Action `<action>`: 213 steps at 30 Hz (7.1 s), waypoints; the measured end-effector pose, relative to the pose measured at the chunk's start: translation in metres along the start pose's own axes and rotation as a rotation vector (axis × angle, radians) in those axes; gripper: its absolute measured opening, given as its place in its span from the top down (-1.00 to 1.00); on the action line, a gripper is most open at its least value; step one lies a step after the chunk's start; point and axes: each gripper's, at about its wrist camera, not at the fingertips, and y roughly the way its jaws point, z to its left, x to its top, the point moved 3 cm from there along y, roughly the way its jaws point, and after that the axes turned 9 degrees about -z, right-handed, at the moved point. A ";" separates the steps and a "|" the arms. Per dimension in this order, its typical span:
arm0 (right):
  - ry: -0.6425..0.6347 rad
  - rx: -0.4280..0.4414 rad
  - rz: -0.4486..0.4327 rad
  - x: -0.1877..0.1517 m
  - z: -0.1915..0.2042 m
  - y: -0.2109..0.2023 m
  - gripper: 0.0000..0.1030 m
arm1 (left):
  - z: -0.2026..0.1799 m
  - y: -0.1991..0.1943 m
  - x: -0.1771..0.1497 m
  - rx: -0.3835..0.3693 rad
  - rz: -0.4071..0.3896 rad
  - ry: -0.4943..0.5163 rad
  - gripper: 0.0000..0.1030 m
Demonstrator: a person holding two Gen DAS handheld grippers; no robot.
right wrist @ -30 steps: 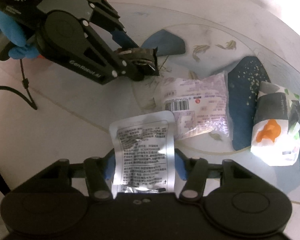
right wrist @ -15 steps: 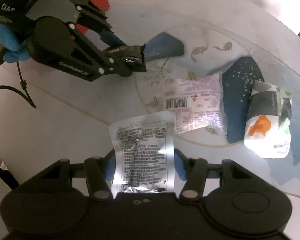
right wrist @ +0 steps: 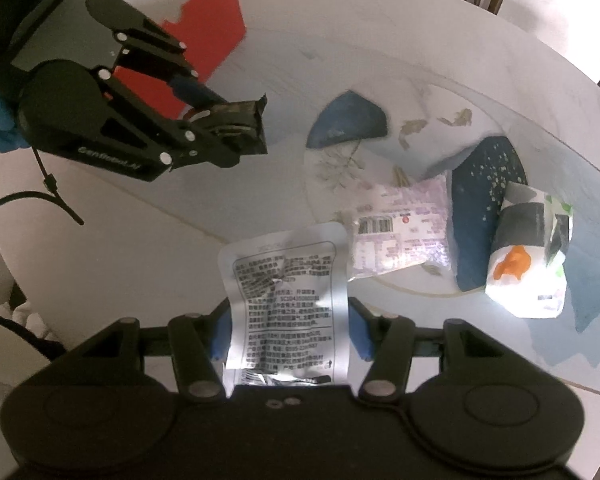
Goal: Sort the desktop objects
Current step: 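Carry the dark snack packet in the left tool while the right tool carries the white pouch to the box, then lower the dark packet with the left tool while the right tool lowers the white pouch into the box, then open both tools and withdraw them from the box back over the table, then close the left tool on the pink printed bag while the right tool grasps the white-green paper bag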
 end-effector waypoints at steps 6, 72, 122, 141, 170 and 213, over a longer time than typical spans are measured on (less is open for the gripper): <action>-0.006 0.006 -0.022 0.012 0.011 -0.014 -0.10 | -0.001 -0.029 -0.002 0.018 -0.029 -0.010 0.35; -0.338 0.094 -0.067 0.232 0.197 0.068 -0.10 | 0.195 -0.176 -0.104 0.314 0.017 -0.206 0.35; -0.242 0.003 0.026 0.231 0.190 0.163 -0.14 | 0.248 -0.058 -0.149 0.356 0.268 -0.263 0.30; -0.212 0.039 -0.038 0.227 0.188 0.120 -0.40 | 0.236 -0.079 -0.135 0.369 0.230 -0.271 -0.30; -0.114 0.095 -0.141 0.175 0.157 0.023 -0.41 | 0.149 -0.142 -0.074 0.282 0.100 -0.176 -0.30; 0.250 -0.144 -0.152 -0.016 -0.057 -0.083 -0.46 | -0.052 -0.049 0.035 0.049 0.051 0.068 -0.81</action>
